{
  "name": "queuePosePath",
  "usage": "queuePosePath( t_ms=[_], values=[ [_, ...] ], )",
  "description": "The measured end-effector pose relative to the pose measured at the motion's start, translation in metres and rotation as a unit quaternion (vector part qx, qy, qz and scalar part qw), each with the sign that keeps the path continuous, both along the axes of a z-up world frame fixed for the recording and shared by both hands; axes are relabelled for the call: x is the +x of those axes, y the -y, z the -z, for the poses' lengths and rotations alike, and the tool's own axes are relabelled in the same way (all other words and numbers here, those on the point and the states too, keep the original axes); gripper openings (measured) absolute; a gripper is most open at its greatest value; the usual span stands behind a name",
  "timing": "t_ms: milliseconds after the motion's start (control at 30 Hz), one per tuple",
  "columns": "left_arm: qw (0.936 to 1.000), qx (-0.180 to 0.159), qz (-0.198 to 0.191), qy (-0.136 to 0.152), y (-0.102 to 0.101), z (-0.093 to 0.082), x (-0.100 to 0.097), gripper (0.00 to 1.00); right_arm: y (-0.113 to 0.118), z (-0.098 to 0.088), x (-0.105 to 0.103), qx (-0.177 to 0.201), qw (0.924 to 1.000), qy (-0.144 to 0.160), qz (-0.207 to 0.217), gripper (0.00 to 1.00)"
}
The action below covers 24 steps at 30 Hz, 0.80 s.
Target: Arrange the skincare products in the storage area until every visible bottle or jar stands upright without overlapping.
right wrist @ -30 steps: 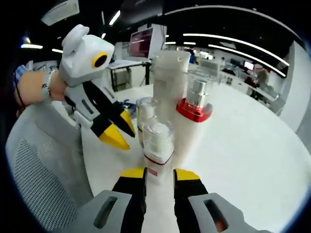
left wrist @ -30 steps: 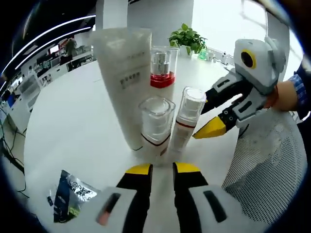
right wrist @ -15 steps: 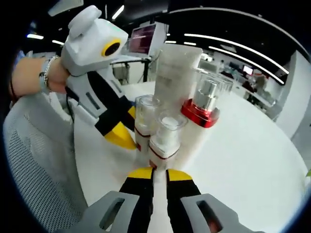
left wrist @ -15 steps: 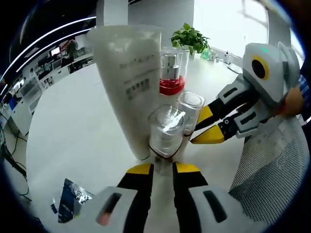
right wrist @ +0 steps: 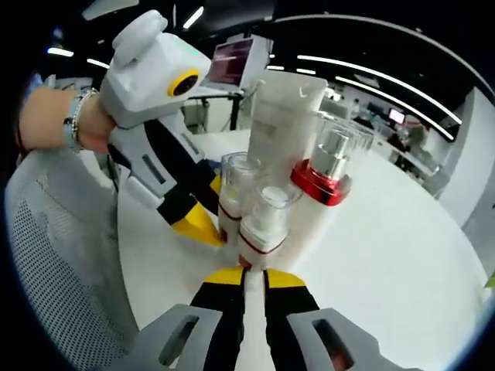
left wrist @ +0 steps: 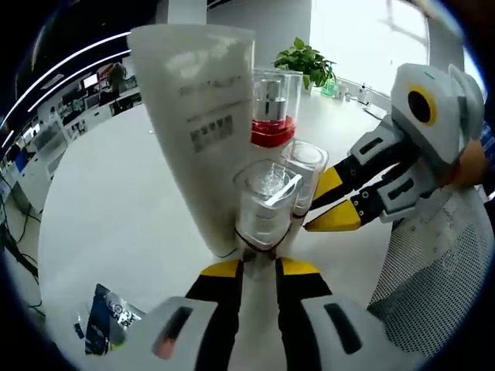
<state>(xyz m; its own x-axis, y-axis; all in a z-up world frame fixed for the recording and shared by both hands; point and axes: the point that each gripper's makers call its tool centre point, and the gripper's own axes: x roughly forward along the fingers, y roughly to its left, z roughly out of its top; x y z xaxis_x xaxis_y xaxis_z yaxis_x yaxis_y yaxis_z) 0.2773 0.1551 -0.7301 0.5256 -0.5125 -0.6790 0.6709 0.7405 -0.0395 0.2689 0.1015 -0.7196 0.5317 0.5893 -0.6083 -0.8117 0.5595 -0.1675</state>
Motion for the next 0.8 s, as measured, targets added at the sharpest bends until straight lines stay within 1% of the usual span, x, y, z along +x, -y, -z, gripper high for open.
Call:
queuePosePath(
  t_ms=[300,467,533,600,633,667,733,767,800],
  values=[
    [1.0000,0.004,0.003,0.000,0.002,0.001,-0.002,0.23,0.002,0.000,0.001,-0.006,1.0000,0.005,-0.002,0.03],
    [1.0000,0.004,-0.006,0.000,-0.009,-0.003,-0.006,0.23,0.009,-0.002,0.005,0.004,0.9999,-0.006,0.011,0.00],
    [0.9999,0.003,-0.013,0.003,-0.014,-0.006,-0.007,0.23,0.013,-0.005,0.007,0.007,0.9998,-0.002,0.017,0.00],
    [0.9998,0.004,-0.017,0.005,-0.018,-0.009,-0.010,0.23,0.015,-0.007,0.005,0.016,0.9996,-0.013,0.020,0.00],
    [0.9997,0.006,-0.021,0.008,-0.022,-0.011,-0.011,0.23,0.014,-0.009,0.001,0.029,0.9991,-0.024,0.018,0.00],
    [0.9996,0.009,-0.025,0.011,-0.025,-0.013,-0.011,0.23,0.013,-0.010,-0.002,0.035,0.9989,-0.028,0.014,0.00],
    [0.9991,0.014,-0.033,0.020,-0.033,-0.018,-0.009,0.23,0.006,-0.013,-0.010,0.056,0.9975,-0.044,0.001,0.00],
    [0.9989,0.014,-0.039,0.024,-0.038,-0.021,-0.007,0.23,0.000,-0.013,-0.016,0.067,0.9960,-0.059,-0.005,0.00],
    [0.9985,0.013,-0.046,0.026,-0.043,-0.024,-0.006,0.24,-0.002,-0.013,-0.018,0.071,0.9954,-0.064,-0.004,0.00]
  ],
)
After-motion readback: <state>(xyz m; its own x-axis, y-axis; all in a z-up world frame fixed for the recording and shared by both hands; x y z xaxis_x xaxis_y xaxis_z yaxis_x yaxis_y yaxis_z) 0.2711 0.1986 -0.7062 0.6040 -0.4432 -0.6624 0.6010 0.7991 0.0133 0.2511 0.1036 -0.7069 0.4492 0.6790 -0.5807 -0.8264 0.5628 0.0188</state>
